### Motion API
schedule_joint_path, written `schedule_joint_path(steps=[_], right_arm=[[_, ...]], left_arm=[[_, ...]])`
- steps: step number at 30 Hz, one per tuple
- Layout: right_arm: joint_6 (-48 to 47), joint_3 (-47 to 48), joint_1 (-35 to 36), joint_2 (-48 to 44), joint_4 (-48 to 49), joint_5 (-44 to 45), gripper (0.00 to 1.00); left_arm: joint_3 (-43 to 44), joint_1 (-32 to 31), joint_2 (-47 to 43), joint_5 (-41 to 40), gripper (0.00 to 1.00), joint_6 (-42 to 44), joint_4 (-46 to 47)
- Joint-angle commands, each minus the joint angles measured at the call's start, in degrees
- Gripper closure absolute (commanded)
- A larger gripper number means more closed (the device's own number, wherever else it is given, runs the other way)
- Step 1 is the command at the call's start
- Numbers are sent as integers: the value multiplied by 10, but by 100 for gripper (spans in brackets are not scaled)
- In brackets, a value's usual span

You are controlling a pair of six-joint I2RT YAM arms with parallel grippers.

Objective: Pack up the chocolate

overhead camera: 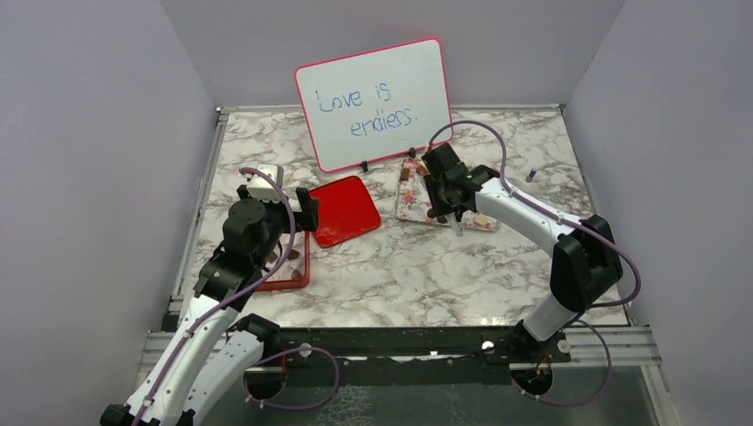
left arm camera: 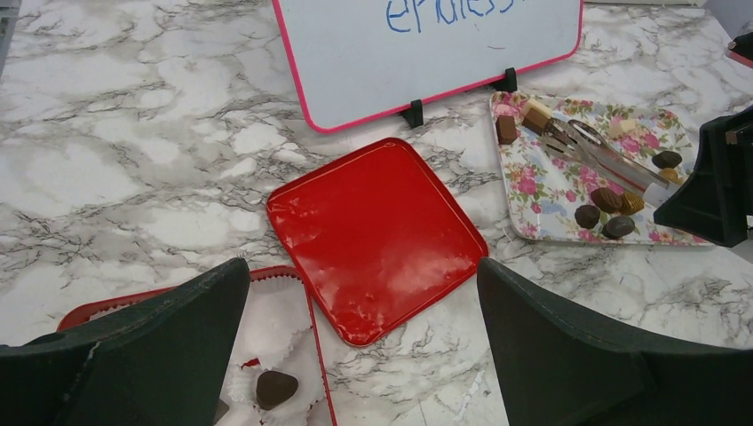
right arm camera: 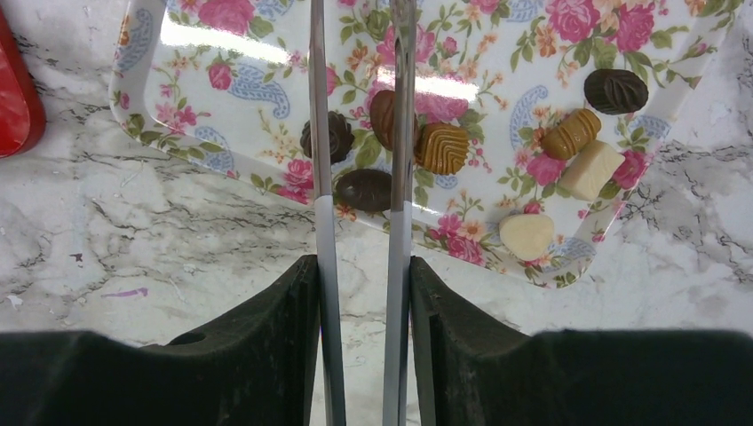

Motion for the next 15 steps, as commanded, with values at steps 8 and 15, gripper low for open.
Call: schedule_joint_path(steps=[8, 15], right_arm=[[-8, 22, -2, 11, 13, 3, 68], [-5, 19, -2, -6, 0, 7, 79]], left_arm=[[-5, -2, -5, 12, 1, 10, 14], [-3, -4, -3, 12, 1, 8, 14]])
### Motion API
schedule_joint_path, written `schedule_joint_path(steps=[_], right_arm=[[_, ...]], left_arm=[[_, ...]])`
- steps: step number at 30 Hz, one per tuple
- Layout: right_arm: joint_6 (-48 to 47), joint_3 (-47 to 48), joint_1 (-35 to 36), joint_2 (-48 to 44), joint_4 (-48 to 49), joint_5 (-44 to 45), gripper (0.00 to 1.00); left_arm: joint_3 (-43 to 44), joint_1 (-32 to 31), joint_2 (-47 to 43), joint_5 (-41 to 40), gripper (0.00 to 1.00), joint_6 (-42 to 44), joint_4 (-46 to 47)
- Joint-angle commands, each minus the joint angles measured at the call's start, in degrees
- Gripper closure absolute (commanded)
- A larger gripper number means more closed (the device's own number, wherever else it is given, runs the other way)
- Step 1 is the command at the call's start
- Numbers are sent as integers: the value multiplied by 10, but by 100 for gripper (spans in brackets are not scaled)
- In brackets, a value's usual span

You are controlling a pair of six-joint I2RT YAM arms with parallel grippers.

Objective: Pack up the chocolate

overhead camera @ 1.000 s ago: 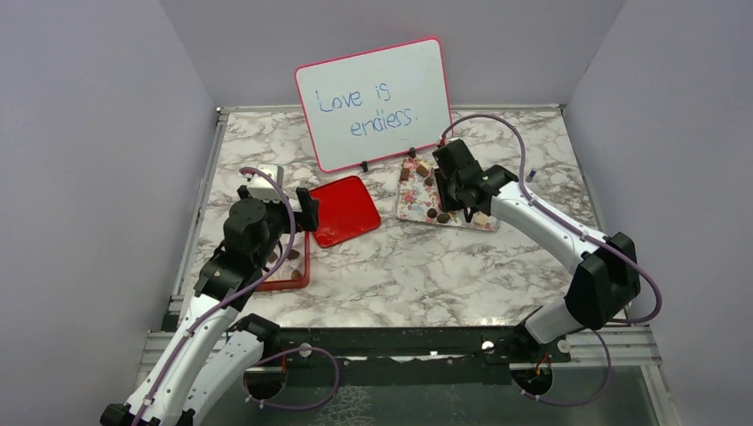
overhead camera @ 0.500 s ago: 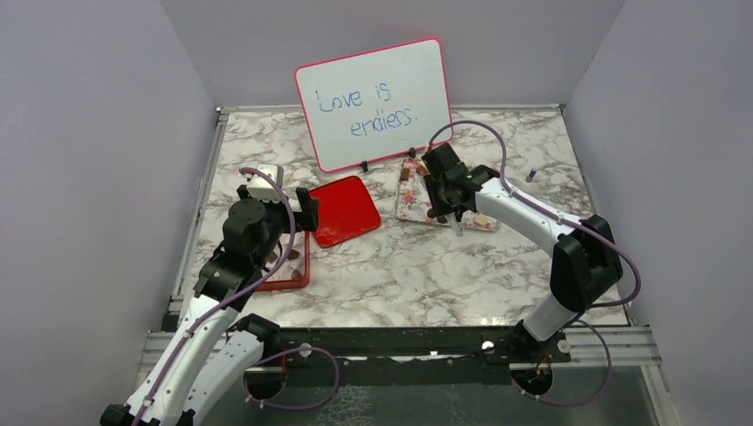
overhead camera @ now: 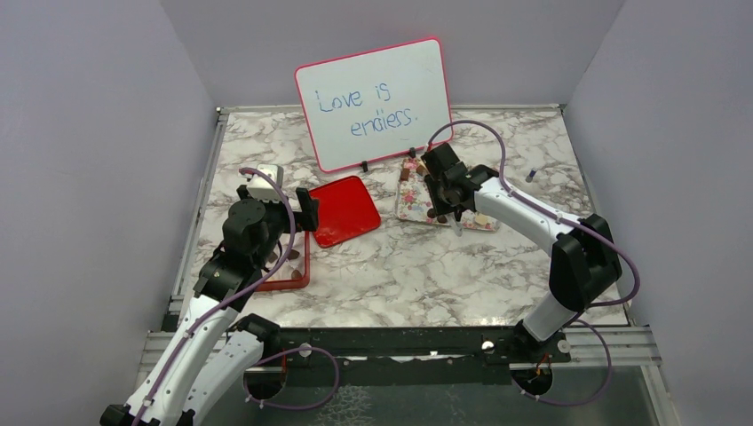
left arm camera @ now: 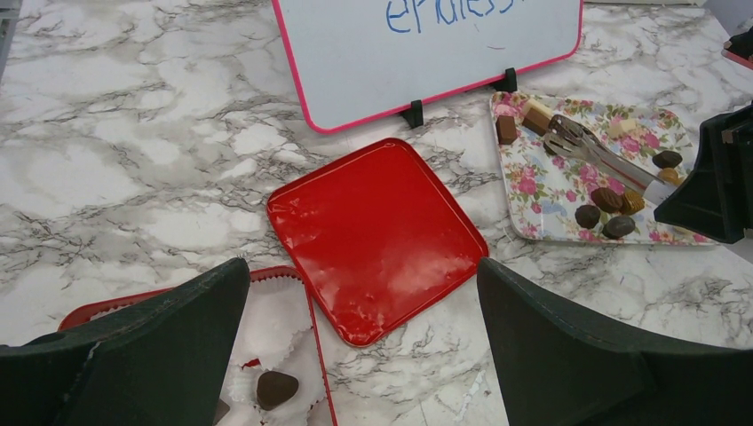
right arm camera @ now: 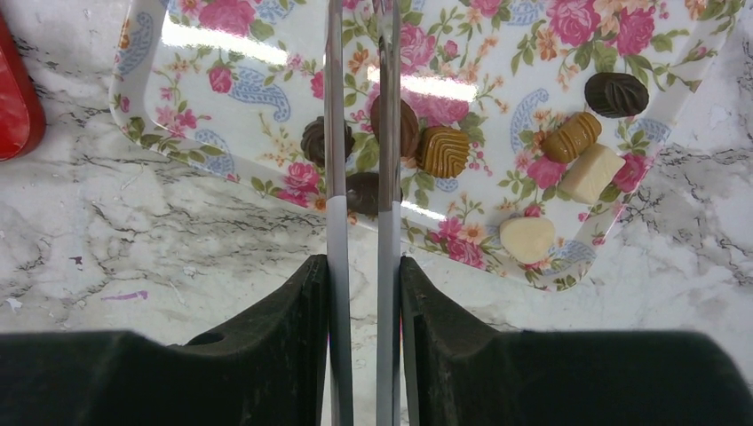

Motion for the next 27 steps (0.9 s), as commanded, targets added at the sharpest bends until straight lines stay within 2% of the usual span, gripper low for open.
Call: schedule_joint_path(steps=[1, 10, 20, 27], right_arm=[[-2, 14, -1, -18, -3, 5, 80], [2, 2, -1, -34, -7, 4, 86], [-4, -1, -1, -82, -12, -23, 86], [-5, -17, -1, -124, 12, -92, 86]], left_arm=[[-2, -4, -1, 12, 1, 6, 14], [0, -4, -6, 14, 1, 1, 12], [6, -4, -13, 8, 1, -10, 13], [12, -4, -14, -4, 1, -16, 14]])
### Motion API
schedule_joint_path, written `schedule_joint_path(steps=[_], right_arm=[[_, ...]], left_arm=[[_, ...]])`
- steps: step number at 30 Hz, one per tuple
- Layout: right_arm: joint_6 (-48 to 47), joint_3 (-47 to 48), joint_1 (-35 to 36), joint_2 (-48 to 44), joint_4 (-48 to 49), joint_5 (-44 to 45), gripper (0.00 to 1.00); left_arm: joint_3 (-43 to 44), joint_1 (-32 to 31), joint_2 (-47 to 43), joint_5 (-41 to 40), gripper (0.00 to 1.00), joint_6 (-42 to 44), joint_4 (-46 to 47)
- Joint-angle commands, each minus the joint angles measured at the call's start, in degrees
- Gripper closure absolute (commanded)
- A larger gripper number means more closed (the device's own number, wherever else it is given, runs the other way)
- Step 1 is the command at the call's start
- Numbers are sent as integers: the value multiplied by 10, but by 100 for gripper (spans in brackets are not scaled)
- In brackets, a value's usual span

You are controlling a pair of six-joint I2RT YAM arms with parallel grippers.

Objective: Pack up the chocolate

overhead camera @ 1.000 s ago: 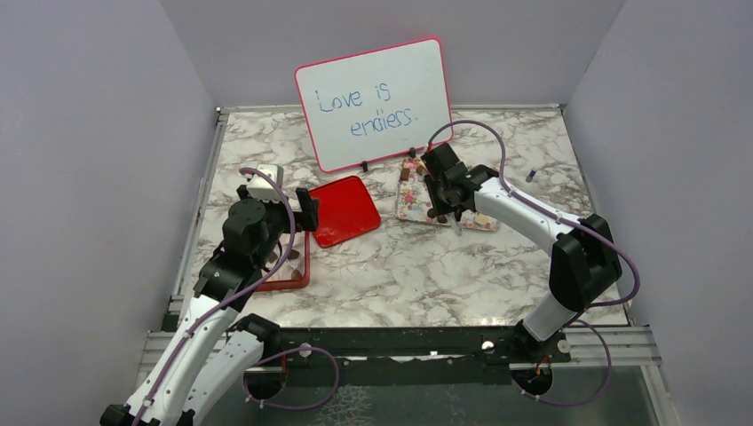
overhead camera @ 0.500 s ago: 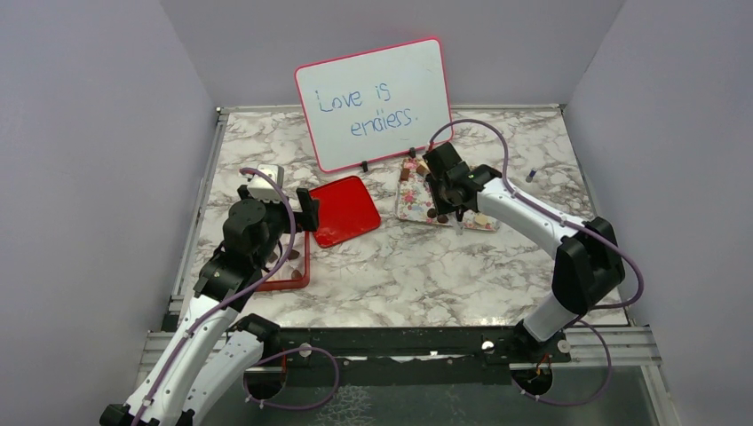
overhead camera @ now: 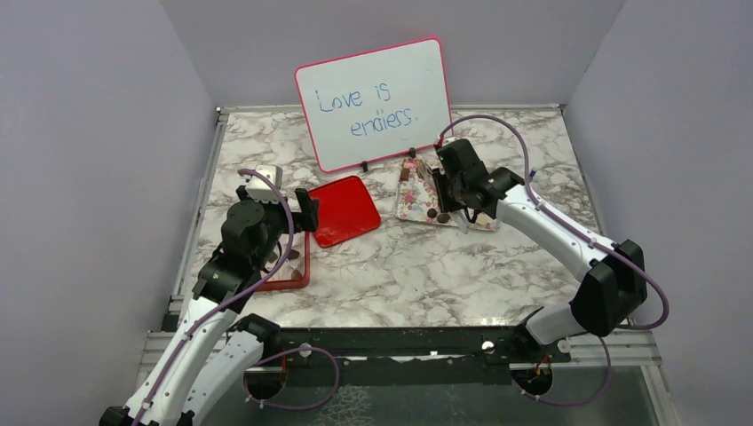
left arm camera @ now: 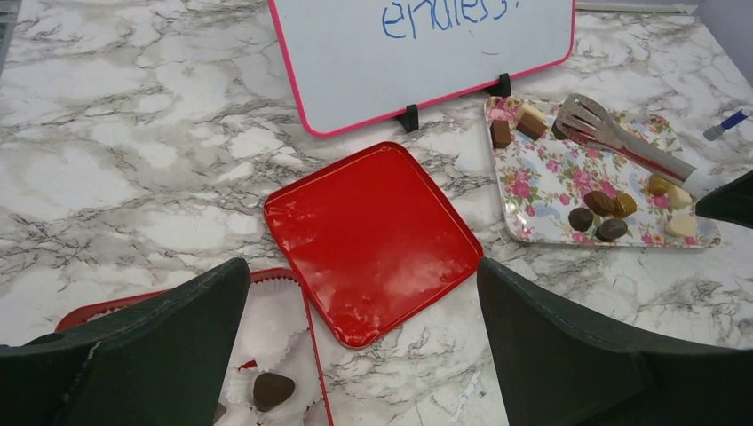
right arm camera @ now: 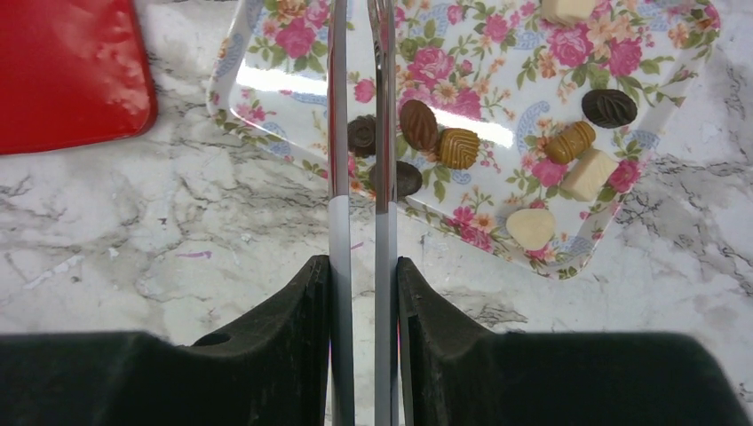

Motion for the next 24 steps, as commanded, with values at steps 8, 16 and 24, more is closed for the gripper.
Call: schedule_joint_path(steps=[8, 16, 24], right_arm=[[17, -32, 11, -59, 83, -177, 87], [44, -26, 61, -52, 132, -224, 87], [74, -9, 148, -5, 208, -251, 87]], left_arm=[[33, -2, -15, -50, 1, -9, 14], [61, -2, -31, -94, 1, -11, 23], [84, -2, -46, -105, 1, -8, 24]])
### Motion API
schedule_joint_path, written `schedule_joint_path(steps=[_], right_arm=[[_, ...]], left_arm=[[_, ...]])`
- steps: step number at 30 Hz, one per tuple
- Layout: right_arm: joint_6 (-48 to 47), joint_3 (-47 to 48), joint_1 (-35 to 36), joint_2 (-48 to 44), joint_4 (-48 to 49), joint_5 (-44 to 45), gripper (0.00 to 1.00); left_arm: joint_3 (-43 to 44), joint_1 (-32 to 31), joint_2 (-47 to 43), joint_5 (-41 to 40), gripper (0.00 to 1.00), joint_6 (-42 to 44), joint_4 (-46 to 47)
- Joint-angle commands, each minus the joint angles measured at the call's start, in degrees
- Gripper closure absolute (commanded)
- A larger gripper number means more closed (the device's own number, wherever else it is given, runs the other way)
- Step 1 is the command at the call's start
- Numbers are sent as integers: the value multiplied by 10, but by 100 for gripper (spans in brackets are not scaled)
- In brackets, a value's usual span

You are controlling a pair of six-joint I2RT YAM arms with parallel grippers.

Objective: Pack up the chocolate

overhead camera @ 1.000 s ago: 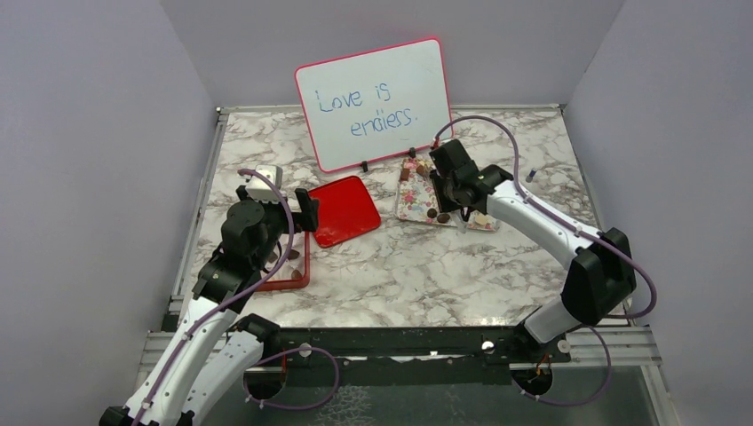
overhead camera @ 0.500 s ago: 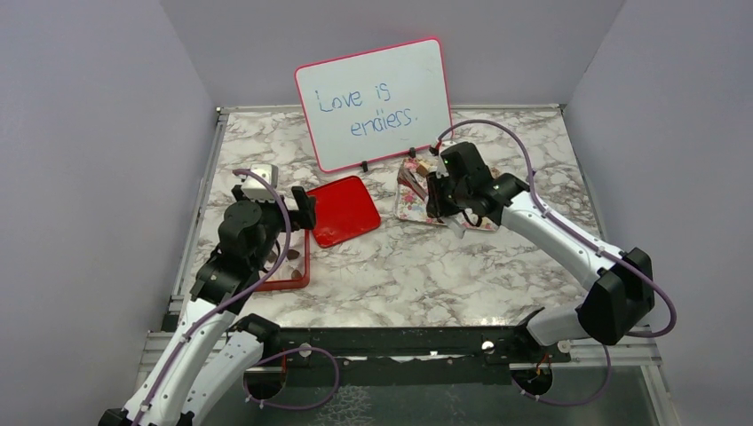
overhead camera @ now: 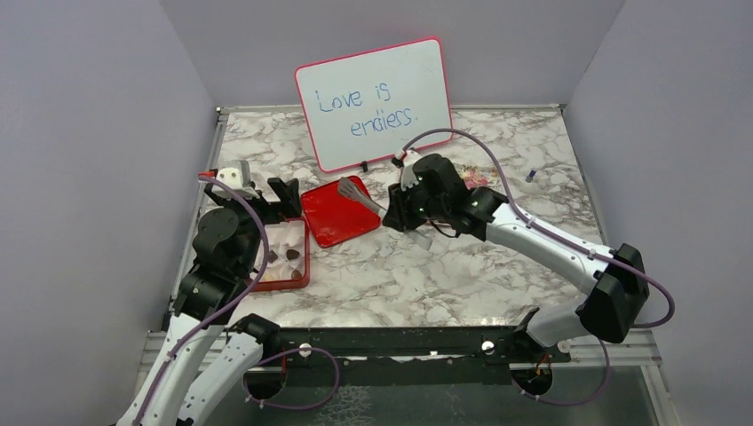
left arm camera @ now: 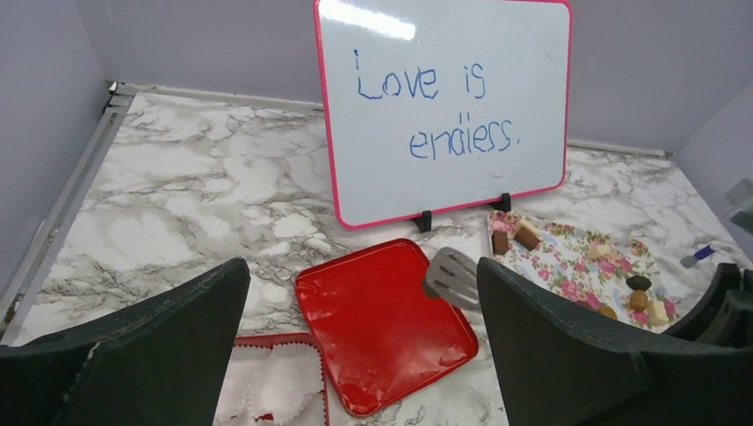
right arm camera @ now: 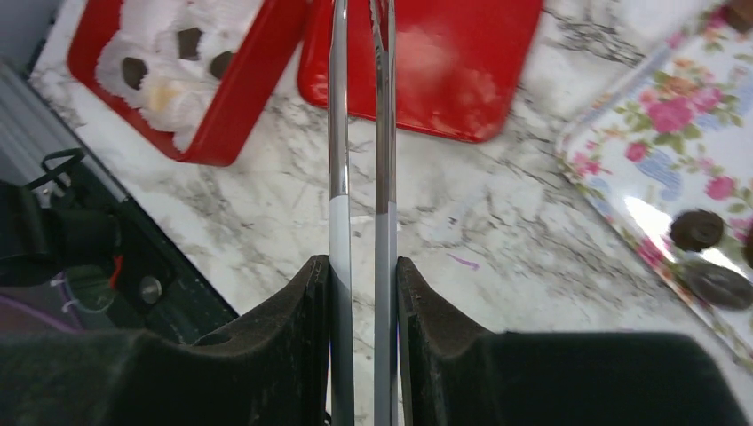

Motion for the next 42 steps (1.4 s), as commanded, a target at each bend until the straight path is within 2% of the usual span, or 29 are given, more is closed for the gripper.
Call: schedule_joint_path(steps=[1, 12, 17, 28, 35, 42], right_arm=[[19, 35, 50, 41, 72, -36, 87], [16, 129, 155, 158, 109, -38, 86], [12, 190, 186, 230, 96, -43, 84], [-3, 316, 215, 345, 37, -40, 80], [-1, 355, 222, 387, 16, -42, 77], [-3, 375, 227, 400, -1, -33, 69]], left_arm=[[27, -2, -12, -20, 1, -1, 13], [45, -2, -42, -24, 1, 4, 13], [56, -2, -50, -30, 1, 7, 13], [73, -12, -56, -51, 1, 32, 8], [64, -20, -58, -59, 1, 45, 6], [65, -30, -57, -69, 1, 57, 7]])
